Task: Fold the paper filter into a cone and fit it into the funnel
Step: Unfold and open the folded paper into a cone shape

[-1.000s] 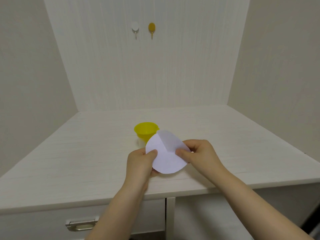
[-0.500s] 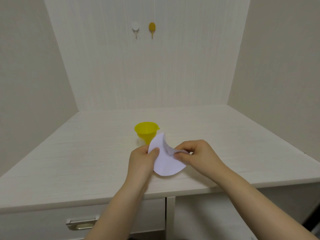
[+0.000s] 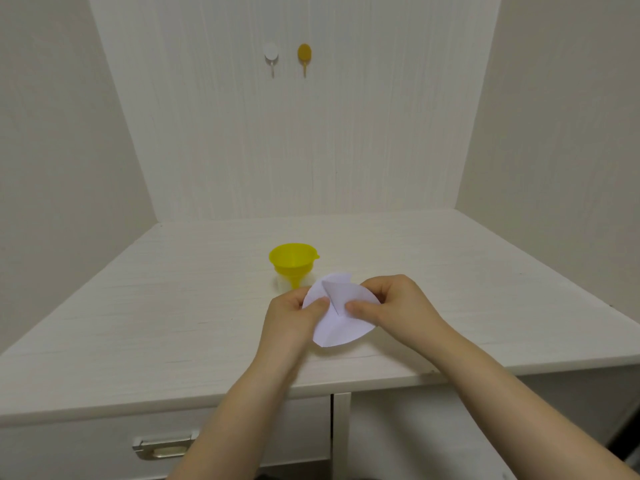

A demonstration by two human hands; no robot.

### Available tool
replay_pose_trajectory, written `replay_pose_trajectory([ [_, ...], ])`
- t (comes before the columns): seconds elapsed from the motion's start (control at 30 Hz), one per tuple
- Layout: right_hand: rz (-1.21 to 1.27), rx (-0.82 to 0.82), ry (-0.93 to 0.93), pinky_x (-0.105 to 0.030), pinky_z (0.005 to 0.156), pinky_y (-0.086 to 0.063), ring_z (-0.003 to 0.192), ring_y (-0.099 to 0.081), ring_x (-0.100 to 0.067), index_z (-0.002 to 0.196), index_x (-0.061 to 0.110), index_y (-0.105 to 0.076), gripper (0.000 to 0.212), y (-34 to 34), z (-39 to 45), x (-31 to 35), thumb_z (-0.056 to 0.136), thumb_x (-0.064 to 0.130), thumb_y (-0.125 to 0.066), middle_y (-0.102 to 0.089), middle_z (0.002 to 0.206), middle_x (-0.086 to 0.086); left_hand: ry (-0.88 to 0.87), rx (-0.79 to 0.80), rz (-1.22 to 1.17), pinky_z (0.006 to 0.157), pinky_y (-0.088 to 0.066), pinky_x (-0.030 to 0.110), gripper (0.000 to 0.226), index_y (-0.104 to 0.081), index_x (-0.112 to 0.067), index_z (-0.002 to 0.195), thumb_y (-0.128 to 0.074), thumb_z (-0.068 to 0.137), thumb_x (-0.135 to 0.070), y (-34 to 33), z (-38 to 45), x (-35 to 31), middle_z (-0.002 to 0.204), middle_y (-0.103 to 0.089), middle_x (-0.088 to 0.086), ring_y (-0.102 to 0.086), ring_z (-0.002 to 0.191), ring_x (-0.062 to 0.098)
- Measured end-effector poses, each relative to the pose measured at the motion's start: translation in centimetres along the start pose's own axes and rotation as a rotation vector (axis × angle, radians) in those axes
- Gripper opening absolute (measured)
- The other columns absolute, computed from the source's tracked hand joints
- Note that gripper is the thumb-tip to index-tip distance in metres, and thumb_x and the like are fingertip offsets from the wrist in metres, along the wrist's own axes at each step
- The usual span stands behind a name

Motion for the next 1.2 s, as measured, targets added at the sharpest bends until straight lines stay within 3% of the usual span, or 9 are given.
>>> replay_pose_trajectory([
  [0.17, -0.022, 0.021, -0.066, -0.027, 0.058, -0.030, 0.059, -0.043, -0.011, 0.068, -0.007, -0.060, 0.033, -0.2, 0.6, -0.8, 0.072, 0.025, -0.070, -0.049, 0.060, -0.004, 0.004, 0.038, 0.092, 0.060, -0.046, 0.025, 0.012, -0.070, -0.023, 0.065, -0.061, 0.057, -0.027, -0.6, -0.3, -0.2, 0.068, -0.067, -0.001, -0.059, 0.064, 0.013],
  [0.27, -0.054, -0.005, -0.096, -0.024, 0.052, -0.031, 0.049, -0.041, -0.009, 0.061, -0.003, -0.060, 0.033, 0.2, 0.7, -0.9, 0.070, 0.026, -0.073, -0.048, 0.051, 0.001, -0.006, -0.004, 0.110, 0.062, -0.047, 0.026, 0.002, -0.069, -0.023, 0.068, -0.069, 0.070, -0.022, -0.1, -0.1, -0.3, 0.074, -0.070, 0.003, -0.061, 0.068, 0.014],
  [0.4, -0.013, 0.003, -0.076, -0.016, 0.048, -0.033, 0.049, -0.044, -0.004, 0.057, 0.012, -0.062, 0.020, 0.2, 0.5, -0.4, 0.072, 0.021, -0.071, -0.051, 0.051, 0.007, 0.001, -0.026, 0.148, 0.056, -0.044, 0.023, 0.021, -0.067, -0.024, 0.057, -0.068, 0.075, -0.014, 0.3, 0.2, 0.0, 0.068, -0.066, 0.005, -0.058, 0.063, 0.015],
  [0.57, 0.039, -0.011, -0.067, -0.024, 0.051, -0.032, 0.056, -0.044, -0.013, 0.065, -0.001, -0.064, 0.017, 0.3, 0.3, -0.2, 0.073, 0.014, -0.068, -0.051, 0.058, -0.005, 0.046, 0.009, 0.138, 0.064, -0.042, 0.032, 0.014, -0.071, 0.002, 0.071, -0.069, 0.074, -0.012, 0.2, 0.5, 0.4, 0.068, -0.059, 0.012, -0.053, 0.064, 0.021],
  [0.77, 0.034, 0.012, -0.082, -0.014, 0.042, -0.029, 0.045, -0.040, -0.004, 0.054, 0.009, -0.062, 0.019, 0.0, 0.4, -0.3, 0.072, 0.012, -0.068, -0.047, 0.049, 0.004, 0.009, 0.008, 0.124, 0.059, -0.048, 0.022, 0.014, -0.071, -0.022, 0.069, -0.068, 0.076, -0.010, 0.4, 0.7, -0.5, 0.067, -0.070, -0.001, -0.063, 0.063, 0.014],
  [0.87, 0.063, 0.011, -0.061, -0.011, 0.041, -0.030, 0.045, -0.041, -0.003, 0.061, 0.001, -0.063, 0.017, 0.0, 0.3, -0.1, 0.074, 0.012, -0.068, -0.050, 0.052, 0.002, -0.009, -0.028, 0.137, 0.056, -0.045, 0.022, 0.015, -0.071, -0.023, 0.067, -0.069, 0.075, -0.010, 0.9, 0.9, -0.8, 0.063, -0.067, -0.003, -0.060, 0.059, 0.011],
  [1.03, 0.114, -0.108, -0.062, -0.008, 0.043, -0.036, 0.047, -0.050, 0.000, 0.056, 0.017, -0.064, 0.020, 0.8, 0.1, -0.3, 0.075, 0.012, -0.068, -0.058, 0.048, 0.013, 0.018, -0.034, 0.126, 0.066, -0.053, 0.031, 0.007, -0.071, -0.015, 0.081, -0.066, 0.078, -0.012, 0.9, 0.7, -0.2, 0.074, -0.070, 0.006, -0.064, 0.068, 0.019],
  [1.1, 0.134, -0.156, -0.070, -0.009, 0.043, -0.037, 0.048, -0.051, -0.003, 0.060, 0.011, -0.065, 0.016, 1.4, 0.0, -0.5, 0.075, 0.011, -0.067, -0.058, 0.053, 0.007, 0.067, -0.025, 0.049, 0.060, -0.058, 0.032, 0.009, -0.069, -0.013, 0.076, -0.062, 0.081, -0.009, 0.9, 0.5, 0.5, 0.075, -0.068, 0.010, -0.065, 0.065, 0.021],
  [1.2, 0.214, -0.207, -0.069, -0.010, 0.043, -0.039, 0.041, -0.048, 0.000, 0.058, 0.018, -0.062, 0.021, 1.9, -0.2, -0.6, 0.075, 0.007, -0.068, -0.054, 0.042, 0.013, 0.108, -0.057, -0.035, 0.048, -0.056, 0.025, 0.016, -0.069, -0.015, 0.071, -0.060, 0.082, -0.006, 1.4, 0.3, 1.1, 0.068, -0.069, 0.005, -0.068, 0.058, 0.019],
])
Point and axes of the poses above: each hand's wrist, its own z-axis towards the middle knuckle, its own y-axis out of the back of the hand, x = y × z, the point moved 10 cm from there along z, towards the middle knuckle
